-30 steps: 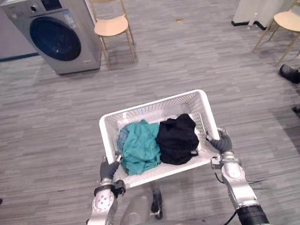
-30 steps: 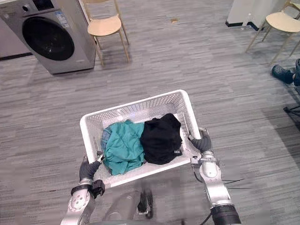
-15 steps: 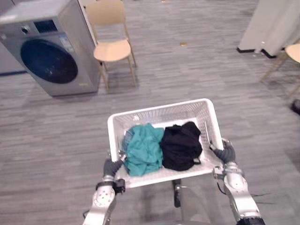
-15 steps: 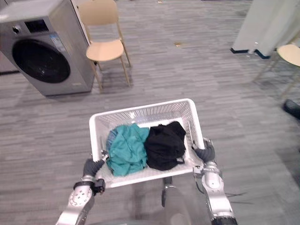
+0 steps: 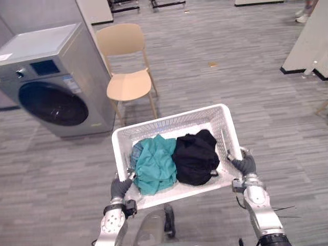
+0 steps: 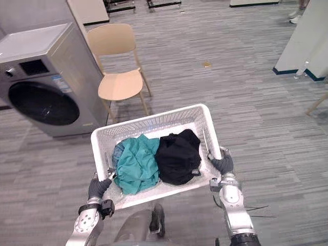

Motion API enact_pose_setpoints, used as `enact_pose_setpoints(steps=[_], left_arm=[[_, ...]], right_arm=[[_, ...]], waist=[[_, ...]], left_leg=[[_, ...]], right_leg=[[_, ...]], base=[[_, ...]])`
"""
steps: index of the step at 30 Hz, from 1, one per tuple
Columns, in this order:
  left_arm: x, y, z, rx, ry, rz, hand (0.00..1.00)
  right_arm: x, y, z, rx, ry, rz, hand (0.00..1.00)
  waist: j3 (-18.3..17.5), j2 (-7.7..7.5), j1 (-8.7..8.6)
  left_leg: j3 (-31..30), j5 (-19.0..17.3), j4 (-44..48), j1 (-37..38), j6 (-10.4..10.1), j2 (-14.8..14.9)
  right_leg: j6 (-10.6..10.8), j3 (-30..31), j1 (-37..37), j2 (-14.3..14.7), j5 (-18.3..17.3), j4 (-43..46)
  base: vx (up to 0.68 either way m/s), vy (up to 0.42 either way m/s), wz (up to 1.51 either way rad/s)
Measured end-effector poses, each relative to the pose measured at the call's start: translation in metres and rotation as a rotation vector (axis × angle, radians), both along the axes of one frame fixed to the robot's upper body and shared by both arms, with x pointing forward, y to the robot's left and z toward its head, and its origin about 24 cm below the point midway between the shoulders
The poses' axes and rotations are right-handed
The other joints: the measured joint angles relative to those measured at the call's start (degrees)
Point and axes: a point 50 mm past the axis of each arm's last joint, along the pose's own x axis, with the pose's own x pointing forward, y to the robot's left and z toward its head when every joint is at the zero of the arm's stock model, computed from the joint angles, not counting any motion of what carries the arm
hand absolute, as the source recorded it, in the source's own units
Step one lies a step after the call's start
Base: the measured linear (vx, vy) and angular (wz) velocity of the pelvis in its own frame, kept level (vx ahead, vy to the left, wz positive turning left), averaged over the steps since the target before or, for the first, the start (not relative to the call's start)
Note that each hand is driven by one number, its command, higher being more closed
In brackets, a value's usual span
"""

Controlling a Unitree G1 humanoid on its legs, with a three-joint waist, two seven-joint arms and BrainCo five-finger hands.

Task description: Pick up the laundry basket with both hands and put the clothes into the washing machine.

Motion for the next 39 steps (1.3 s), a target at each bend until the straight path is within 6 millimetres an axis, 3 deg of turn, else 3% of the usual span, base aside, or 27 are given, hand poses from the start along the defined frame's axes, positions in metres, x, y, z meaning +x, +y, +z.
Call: enact_pose_setpoints(steps=[1, 2, 3, 4, 6, 9, 10, 11, 12, 13, 14, 15, 16, 17, 18, 19, 20, 21, 22, 23, 25, 26, 27, 28, 30, 34, 39], left_arm=[[-0.001, 0.001, -0.001, 0.006, 0.005, -0.003, 1.00], [-0.001, 0.004, -0.001, 0.022, 0.010, -0.010, 1.00], [-0.002, 0.005, -0.001, 0.027, 0.016, -0.012, 1.00], [-0.004, 0.006, -0.002, 0.035, 0.023, -0.015, 1.00], [-0.001, 0.010, 0.001, 0.061, 0.010, -0.029, 1.00], [0.010, 0.007, 0.007, 0.069, -0.025, -0.062, 1.00], [0.013, 0.005, 0.009, 0.070, -0.037, -0.069, 1.00], [0.015, 0.006, 0.010, 0.076, -0.042, -0.073, 1.00], [0.015, 0.005, 0.009, 0.078, -0.037, -0.077, 1.00], [0.014, 0.002, 0.005, 0.071, -0.020, -0.083, 1.00], [0.013, -0.005, -0.001, 0.040, 0.001, -0.077, 1.00], [0.019, -0.007, 0.000, 0.044, -0.009, -0.081, 1.00], [0.021, -0.009, 0.000, 0.038, -0.010, -0.086, 1.00], [0.019, -0.013, -0.002, 0.020, 0.001, -0.088, 1.00], [0.012, -0.013, -0.006, 0.010, 0.015, -0.085, 1.00], [0.010, -0.012, -0.005, 0.010, 0.010, -0.084, 1.00], [0.010, -0.010, -0.003, 0.013, -0.004, -0.078, 1.00], [0.013, -0.008, -0.001, 0.019, -0.016, -0.076, 1.00], [0.013, -0.007, -0.001, 0.022, -0.020, -0.078, 1.00], [0.013, -0.007, -0.001, 0.022, -0.020, -0.077, 1.00], [0.013, -0.008, -0.001, 0.020, -0.019, -0.080, 1.00], [0.013, -0.009, -0.002, 0.019, -0.015, -0.086, 1.00], [0.012, -0.012, -0.002, 0.012, -0.013, -0.090, 1.00], [0.014, -0.009, -0.007, 0.030, 0.007, -0.103, 1.00], [0.016, -0.005, -0.008, 0.052, 0.015, -0.114, 1.00], [0.011, -0.002, -0.020, 0.091, 0.075, -0.134, 1.00], [0.022, 0.000, -0.027, 0.151, 0.109, -0.167, 1.00]], right_arm=[[-0.001, 0.001, -0.001, 0.005, 0.004, 0.004, 1.00], [-0.004, 0.003, -0.005, 0.018, 0.018, 0.003, 1.00], [-0.006, 0.004, -0.008, 0.024, 0.027, -0.001, 1.00], [-0.010, 0.006, -0.011, 0.035, 0.040, -0.006, 1.00], [-0.011, 0.009, -0.010, 0.052, 0.030, -0.006, 1.00], [-0.014, 0.003, -0.003, 0.048, -0.002, -0.029, 1.00], [-0.016, 0.002, -0.003, 0.053, -0.002, -0.041, 1.00], [-0.016, 0.002, -0.002, 0.053, -0.007, -0.047, 1.00], [-0.016, 0.001, -0.002, 0.050, -0.008, -0.048, 1.00], [-0.018, -0.002, -0.003, 0.038, -0.001, -0.050, 1.00], [-0.017, -0.008, 0.000, 0.014, -0.002, -0.053, 1.00], [-0.017, -0.010, 0.000, 0.015, -0.002, -0.061, 1.00], [-0.019, -0.012, -0.001, 0.011, 0.003, -0.068, 1.00], [-0.027, -0.015, 0.000, 0.004, 0.008, -0.077, 1.00], [-0.035, -0.016, 0.003, 0.003, 0.000, -0.080, 1.00], [-0.036, -0.015, 0.006, 0.006, -0.014, -0.078, 1.00], [-0.034, -0.011, 0.012, 0.016, -0.049, -0.079, 1.00], [-0.032, -0.010, 0.015, 0.020, -0.071, -0.075, 1.00], [-0.031, -0.009, 0.016, 0.021, -0.076, -0.074, 1.00], [-0.027, -0.009, 0.018, 0.023, -0.086, -0.072, 1.00], [-0.027, -0.010, 0.015, 0.024, -0.072, -0.080, 1.00], [-0.026, -0.012, 0.009, 0.027, -0.051, -0.085, 1.00], [-0.027, -0.014, 0.009, 0.021, -0.047, -0.089, 1.00], [-0.026, -0.014, -0.003, 0.053, -0.012, -0.111, 1.00], [-0.027, -0.012, -0.013, 0.070, 0.030, -0.116, 1.00], [-0.028, -0.009, -0.028, 0.080, 0.095, -0.105, 1.00], [-0.018, -0.005, -0.040, 0.081, 0.147, -0.103, 1.00]], waist=[[0.0, 0.01, -0.26], [0.5, -0.89, -0.68], [0.6, -1.05, -0.98], [0.6, -0.68, -1.80], [0.3, -0.81, -2.89], [0.5, -0.47, -3.39], [0.4, -0.84, -3.97], [0.2, -2.53, -4.81], [0.0, -3.07, -5.04], [-0.5, -2.51, -6.09], [-1.4, 1.55, -5.81], [-1.2, 1.95, -5.39], [-1.2, 1.92, -5.63], [-1.0, 2.10, -6.48], [-0.7, 1.83, -6.18], [-0.9, 2.44, -6.12], [-1.2, 3.29, -5.49], [-0.8, 2.52, -3.56], [-0.8, 2.06, -2.71], [-0.4, 1.33, -2.19], [0.2, 0.32, -1.30], [0.0, 0.55, -1.55], [-0.4, 2.36, -1.67], [0.0, 0.46, -1.94], [0.0, -1.43, -2.89], [0.2, -1.88, -2.84], [-0.1, -2.62, -2.83]], left_leg=[[-0.7, -1.2, -1.8, 2.4, 0.0, -0.8], [-1.4, -1.7, -5.1, 7.8, 0.1, -3.1], [-1.9, -1.7, -7.0, 10.8, 0.1, -4.0], [-3.0, -1.7, -11.6, 16.6, 0.1, -4.7], [-5.1, -1.7, -17.1, 23.7, 0.0, -5.0], [-7.8, -3.7, -19.0, 28.7, -3.8, -3.8], [-8.8, -3.9, -19.1, 30.7, -4.1, -3.5], [-10.5, -4.0, -19.7, 33.0, -4.2, -4.7], [-11.8, -4.4, -20.0, 34.5, -5.0, -5.0], [-14.1, -4.7, -19.6, 36.6, -5.4, -4.3], [-15.4, -3.9, -18.0, 36.9, -6.7, -1.0], [-17.2, -0.3, -12.5, 34.7, -10.1, -0.7], [-17.7, 2.7, -8.7, 33.2, -10.6, -0.9], [-17.2, 12.0, 1.4, 29.5, -12.5, -0.9], [-16.1, 22.9, 13.5, 24.9, -16.0, 1.0], [-14.5, 22.0, 20.2, 21.9, -16.1, 3.1], [-11.6, 16.2, 31.5, 15.4, -14.0, 7.8], [-8.9, 10.7, 35.1, 9.9, -11.4, 10.3], [-8.0, 8.3, 34.8, 7.7, -10.9, 10.9], [-7.3, 4.5, 31.1, 3.5, -10.3, 11.2], [-7.5, 2.5, 18.7, -0.8, -10.5, 10.5], [-9.0, 4.7, 3.6, -0.4, -11.8, 9.1], [-10.3, 11.6, -6.1, 0.8, -12.7, 9.4], [-10.2, 11.4, -6.1, 1.5, -12.0, 7.2], [-10.6, 11.1, -7.9, 2.0, -11.5, 4.1], [-10.0, 11.0, -10.4, 4.1, -10.3, 3.2], [-7.9, 17.5, -21.5, 4.4, -10.9, 2.9]], right_leg=[[0.8, 1.1, -3.4, 0.3, 1.4, 8.6], [0.3, 1.6, -9.2, -0.1, 1.6, 24.1], [-0.5, 0.9, -11.4, -0.3, 1.1, 29.9], [-4.2, -2.3, -15.0, -0.2, -1.1, 34.6], [-9.0, -9.6, -22.0, -0.1, -4.6, 31.5], [-11.8, -15.5, -29.5, 2.7, -4.9, 14.6], [-11.3, -15.3, -30.6, 4.3, 0.5, 1.0], [-11.0, -13.4, -31.3, 5.3, 7.1, -9.8], [-12.0, -12.3, -31.7, 5.5, 11.4, -11.5], [-15.2, -10.5, -30.9, 6.6, 19.3, -10.7], [-16.6, -11.3, -30.4, 8.9, 17.0, -8.4], [-16.6, -12.6, -30.2, 8.4, 13.8, -5.6], [-16.7, -13.4, -29.2, 7.8, 12.4, -4.8], [-17.3, -15.9, -24.9, 7.1, 10.0, -5.2], [-17.2, -16.5, -18.0, 6.9, 8.0, -9.6], [-16.8, -16.8, -15.0, 7.7, 7.4, -11.7], [-16.9, -17.4, -10.6, 9.3, 6.7, -14.9], [-16.9, -16.7, -6.8, 9.5, 6.6, -17.7], [-16.8, -16.5, -5.2, 9.0, 6.6, -19.1], [-16.8, -16.4, -2.7, 7.7, 6.6, -20.6], [-15.3, -15.8, -0.3, 5.1, 5.6, -20.6], [-11.2, -15.5, 0.8, 3.5, 2.9, -18.9], [-9.6, -15.0, 0.8, 4.0, 1.2, -17.7], [-8.9, -12.3, 1.2, 1.3, -1.7, -16.5], [-8.9, -10.5, 1.2, -0.7, -1.7, -17.0], [-8.8, -9.1, 2.5, -1.2, 1.1, -18.9], [-8.3, -7.4, -3.2, -1.5, 1.8, -19.9]], base=[[0.58, 0.262, 0.14], [0.48, 0.178, 0.24], [0.60, 0.185, 0.39], [0.57, 0.149, 0.38], [0.66, 0.132, 0.48], [0.55, 0.033, 0.49], [0.77, -0.031, 0.79], [0.65, -0.034, 0.74], [0.57, -0.077, 0.71], [0.74, -0.093, 0.31], [1.03, -0.146, 0.35], [0.74, -0.096, 0.24], [0.72, -0.148, 0.70], [0.71, -0.129, 0.79], [0.84, -0.122, 0.72], [0.66, -0.052, 0.42], [0.59, -0.026, 0.08], [0.56, -0.028, -0.05], [0.50, 0.031, -0.10], [0.37, 0.066, -0.01], [0.42, 0.182, -0.03], [0.40, 0.237, -0.04], [0.37, 0.271, 0.05], [0.37, 0.290, 0.16], [0.31, 0.222, 0.29], [0.14, 0.059, -0.01], [-0.02, -0.035, -0.22]])
